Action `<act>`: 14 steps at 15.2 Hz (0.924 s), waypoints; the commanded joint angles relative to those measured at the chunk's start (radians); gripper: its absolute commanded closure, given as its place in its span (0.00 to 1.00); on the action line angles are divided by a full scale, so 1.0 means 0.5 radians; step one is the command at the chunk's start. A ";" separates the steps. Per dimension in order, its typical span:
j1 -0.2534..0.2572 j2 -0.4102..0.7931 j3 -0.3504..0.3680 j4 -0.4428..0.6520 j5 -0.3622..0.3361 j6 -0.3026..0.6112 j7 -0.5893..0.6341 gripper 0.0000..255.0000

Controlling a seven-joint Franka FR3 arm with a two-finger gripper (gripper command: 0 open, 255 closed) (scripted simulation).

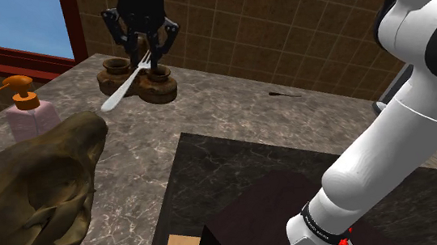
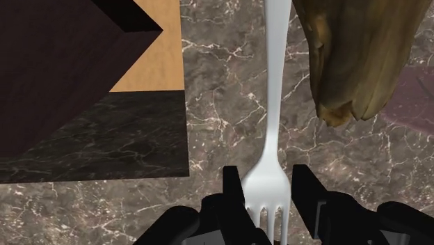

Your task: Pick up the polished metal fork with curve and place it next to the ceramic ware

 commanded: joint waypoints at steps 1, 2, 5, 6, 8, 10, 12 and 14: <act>-0.056 -0.036 -0.055 -0.031 0.031 0.014 -0.109 1.00; -0.080 -0.039 -0.080 -0.034 0.034 0.018 -0.158 1.00; -0.148 -0.028 -0.150 -0.028 0.030 0.027 -0.296 1.00; -0.168 -0.019 -0.172 -0.020 0.024 0.028 -0.339 1.00; -0.210 0.010 -0.211 0.003 0.007 0.029 -0.420 1.00; -0.250 0.049 -0.244 0.037 -0.018 0.027 -0.495 1.00; -0.284 0.098 -0.277 0.082 -0.049 0.022 -0.564 1.00; -0.314 0.157 -0.306 0.139 -0.085 0.012 -0.630 1.00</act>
